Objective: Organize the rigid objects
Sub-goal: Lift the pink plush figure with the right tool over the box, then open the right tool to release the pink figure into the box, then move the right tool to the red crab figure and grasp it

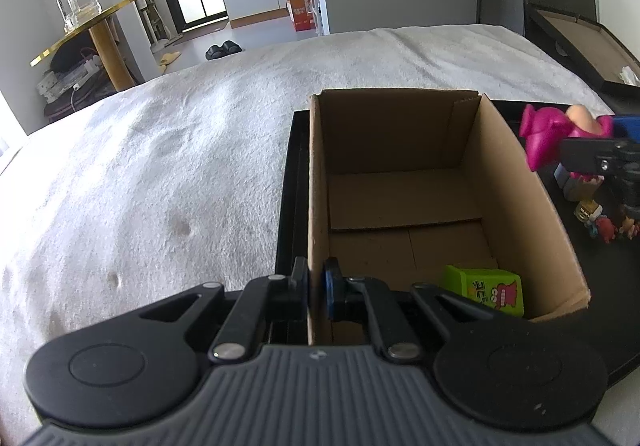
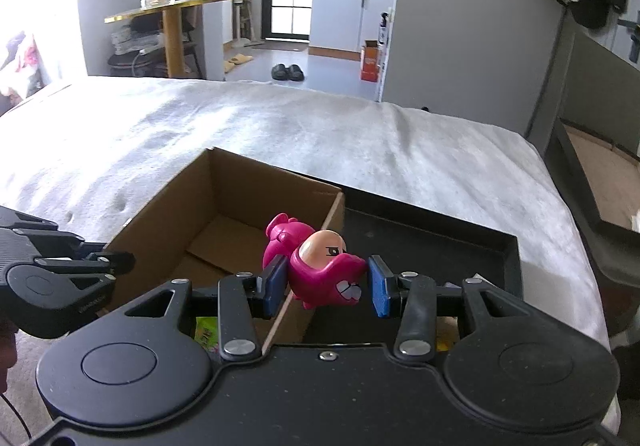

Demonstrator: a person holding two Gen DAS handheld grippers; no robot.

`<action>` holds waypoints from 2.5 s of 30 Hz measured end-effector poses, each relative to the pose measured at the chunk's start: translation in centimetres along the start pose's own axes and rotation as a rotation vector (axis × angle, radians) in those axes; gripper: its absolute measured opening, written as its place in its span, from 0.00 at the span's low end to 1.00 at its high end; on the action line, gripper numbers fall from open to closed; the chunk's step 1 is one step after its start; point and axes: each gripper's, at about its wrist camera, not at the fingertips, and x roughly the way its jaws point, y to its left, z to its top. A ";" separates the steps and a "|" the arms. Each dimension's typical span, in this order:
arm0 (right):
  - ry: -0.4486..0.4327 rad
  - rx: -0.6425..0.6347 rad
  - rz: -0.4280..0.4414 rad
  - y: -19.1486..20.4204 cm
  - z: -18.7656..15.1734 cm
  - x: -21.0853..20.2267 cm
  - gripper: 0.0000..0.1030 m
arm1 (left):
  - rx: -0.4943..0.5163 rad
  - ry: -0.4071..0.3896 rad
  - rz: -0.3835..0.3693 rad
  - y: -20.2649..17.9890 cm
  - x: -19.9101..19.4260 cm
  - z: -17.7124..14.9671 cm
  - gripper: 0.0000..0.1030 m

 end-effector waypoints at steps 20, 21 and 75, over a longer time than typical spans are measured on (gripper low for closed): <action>-0.018 -0.045 0.151 3.7 1.2 1.8 0.44 | -0.036 -0.001 -0.016 0.4 0.0 0.0 0.07; -0.013 -0.050 0.156 3.9 1.3 2.0 0.54 | -0.035 -0.001 -0.015 0.4 0.0 0.0 0.07; 0.165 0.118 -0.229 -6.1 -7.3 2.9 0.84 | -0.042 0.048 0.052 -0.5 -0.1 0.9 0.08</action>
